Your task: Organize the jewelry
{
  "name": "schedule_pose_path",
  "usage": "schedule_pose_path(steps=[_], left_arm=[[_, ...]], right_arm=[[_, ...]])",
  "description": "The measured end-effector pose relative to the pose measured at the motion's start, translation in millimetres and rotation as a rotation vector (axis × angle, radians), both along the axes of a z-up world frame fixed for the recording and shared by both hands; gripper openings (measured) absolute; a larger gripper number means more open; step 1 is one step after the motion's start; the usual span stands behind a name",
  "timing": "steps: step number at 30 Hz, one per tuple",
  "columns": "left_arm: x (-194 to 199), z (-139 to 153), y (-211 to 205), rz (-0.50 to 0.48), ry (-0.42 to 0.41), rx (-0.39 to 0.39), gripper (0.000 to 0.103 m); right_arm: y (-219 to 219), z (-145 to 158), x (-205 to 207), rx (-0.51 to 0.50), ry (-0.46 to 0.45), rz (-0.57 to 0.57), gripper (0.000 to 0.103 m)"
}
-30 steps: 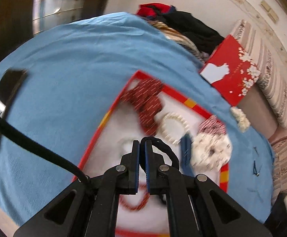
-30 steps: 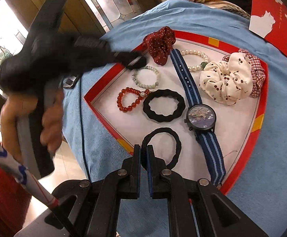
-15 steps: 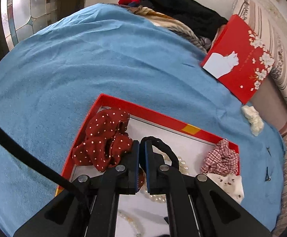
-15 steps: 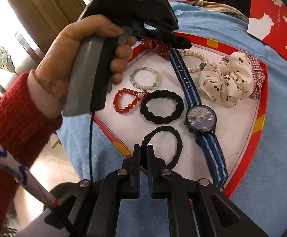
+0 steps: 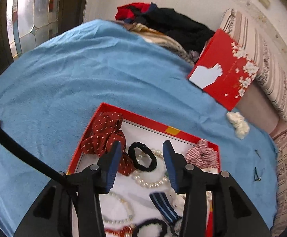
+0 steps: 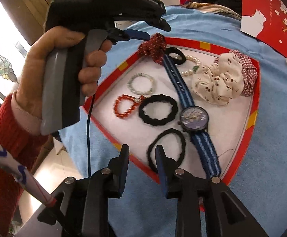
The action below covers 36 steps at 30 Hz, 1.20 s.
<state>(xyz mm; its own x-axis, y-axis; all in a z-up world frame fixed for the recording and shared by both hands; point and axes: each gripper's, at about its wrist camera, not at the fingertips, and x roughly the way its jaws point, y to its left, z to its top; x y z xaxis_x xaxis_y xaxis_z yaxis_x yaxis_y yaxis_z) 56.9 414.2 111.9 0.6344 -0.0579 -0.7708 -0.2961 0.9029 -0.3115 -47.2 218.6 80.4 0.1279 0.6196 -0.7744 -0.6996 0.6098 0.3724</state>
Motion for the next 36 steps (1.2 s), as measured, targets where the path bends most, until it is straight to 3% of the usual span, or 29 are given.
schedule_pose_path(steps=[4, 7, 12, 16, 21, 26, 29, 36], left_arm=[[-28.8, 24.9, -3.2, 0.012, -0.055, 0.018, 0.046], [-61.0, 45.5, -6.2, 0.046, -0.107, 0.08, 0.058], [-124.7, 73.3, -18.5, 0.177, -0.196, 0.265, 0.085], [-173.2, 89.8, -35.7, 0.302, -0.266, 0.458, 0.094], [-213.1, 101.6, -59.4, 0.379, -0.294, 0.607, 0.1], [-238.0, 106.9, -81.2, 0.347, -0.307, 0.604, 0.101], [-255.7, 104.5, -91.3, 0.316, -0.298, 0.564, 0.103], [-289.0, 78.9, -95.5, 0.326, -0.195, 0.443, 0.103]], right_arm=[[-3.4, 16.7, -11.3, 0.034, -0.014, 0.017, 0.03], [-15.8, 34.6, -17.4, 0.065, -0.034, 0.004, 0.04], [-56.2, 45.0, -21.5, 0.031, -0.084, -0.078, 0.044], [-96.1, 38.8, -22.7, 0.011, -0.056, -0.173, 0.044], [-125.5, 34.1, -33.6, -0.003, -0.045, -0.255, 0.045], [-136.4, 35.5, -46.9, -0.017, -0.066, -0.291, 0.049], [-138.5, 36.0, -55.1, -0.033, -0.086, -0.301, 0.05], [-137.1, 34.0, -74.3, -0.081, -0.144, -0.302, 0.053]])
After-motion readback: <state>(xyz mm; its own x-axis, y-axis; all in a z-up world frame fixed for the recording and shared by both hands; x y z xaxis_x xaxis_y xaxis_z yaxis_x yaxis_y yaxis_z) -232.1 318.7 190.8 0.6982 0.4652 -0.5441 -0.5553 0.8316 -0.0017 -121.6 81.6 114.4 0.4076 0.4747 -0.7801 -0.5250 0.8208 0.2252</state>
